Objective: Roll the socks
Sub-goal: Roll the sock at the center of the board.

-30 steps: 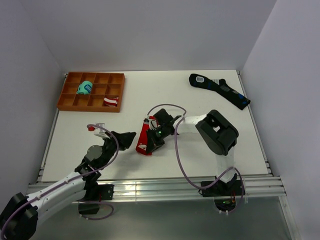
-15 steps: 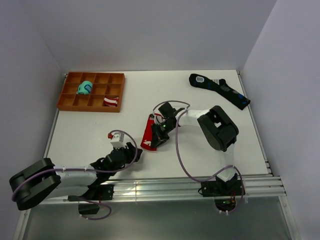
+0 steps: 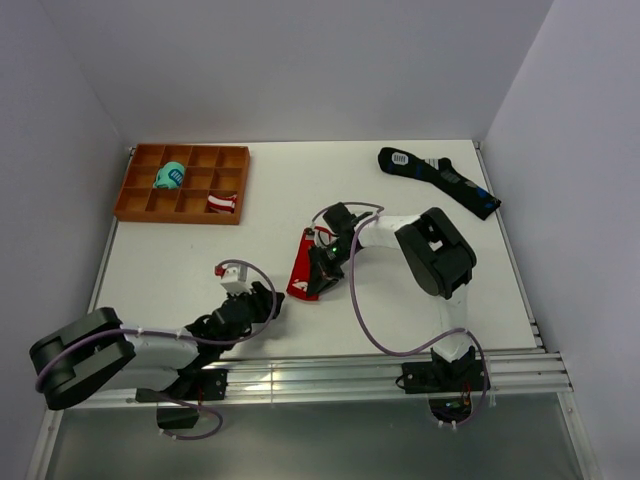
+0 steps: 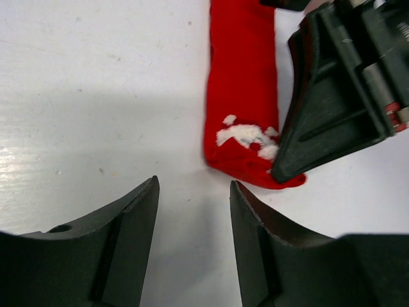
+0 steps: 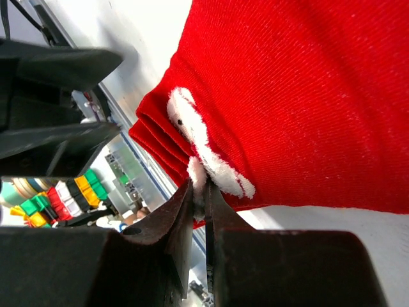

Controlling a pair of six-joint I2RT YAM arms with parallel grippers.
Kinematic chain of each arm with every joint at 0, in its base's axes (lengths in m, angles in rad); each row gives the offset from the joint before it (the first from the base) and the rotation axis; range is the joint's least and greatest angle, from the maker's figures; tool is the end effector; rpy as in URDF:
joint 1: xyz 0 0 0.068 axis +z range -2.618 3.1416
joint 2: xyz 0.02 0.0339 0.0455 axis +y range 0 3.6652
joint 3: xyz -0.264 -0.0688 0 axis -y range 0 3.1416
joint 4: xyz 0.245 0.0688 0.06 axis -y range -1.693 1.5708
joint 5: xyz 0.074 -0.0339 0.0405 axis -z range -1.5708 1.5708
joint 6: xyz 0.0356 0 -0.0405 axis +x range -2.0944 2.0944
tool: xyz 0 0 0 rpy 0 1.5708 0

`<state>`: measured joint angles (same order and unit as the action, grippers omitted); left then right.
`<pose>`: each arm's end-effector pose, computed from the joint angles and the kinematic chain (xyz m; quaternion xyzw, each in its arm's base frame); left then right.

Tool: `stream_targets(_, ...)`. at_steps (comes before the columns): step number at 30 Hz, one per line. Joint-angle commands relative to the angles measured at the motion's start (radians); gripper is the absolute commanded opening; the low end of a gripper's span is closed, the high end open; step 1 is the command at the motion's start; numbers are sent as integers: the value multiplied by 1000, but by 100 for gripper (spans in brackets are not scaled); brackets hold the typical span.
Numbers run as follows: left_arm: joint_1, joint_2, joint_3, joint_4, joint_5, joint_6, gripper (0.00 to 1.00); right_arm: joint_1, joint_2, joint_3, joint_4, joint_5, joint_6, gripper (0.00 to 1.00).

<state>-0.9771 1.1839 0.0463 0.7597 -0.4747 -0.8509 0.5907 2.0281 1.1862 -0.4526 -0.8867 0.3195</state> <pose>0.1119 -0.1367 0.1218 -0.0811 0.8109 -0.3136 0.4874 0.2926 0.2294 0.1147 0.1795 -0.8785 -0.4363 0.0750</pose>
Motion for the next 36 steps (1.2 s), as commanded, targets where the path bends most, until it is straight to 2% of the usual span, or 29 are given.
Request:
stream_targets(1,-6,55,-71,107,16,44,55,-5,7,44,-34,-34,-20,8)
stream_targets(9,-6,195,-54,263,106,87,59,-11,7,29,-26,-38,-17,8)
stream_targets(16,-6,273,27,244,134,110,60,-12,1,30,-29,-38,-25,8)
stream_targets(26,-5,329,73,196,88,89,60,-12,-12,15,-12,-64,-19,8)
stream_targets(36,-2,385,122,164,96,73,57,-12,-17,-8,3,-66,-17,8)
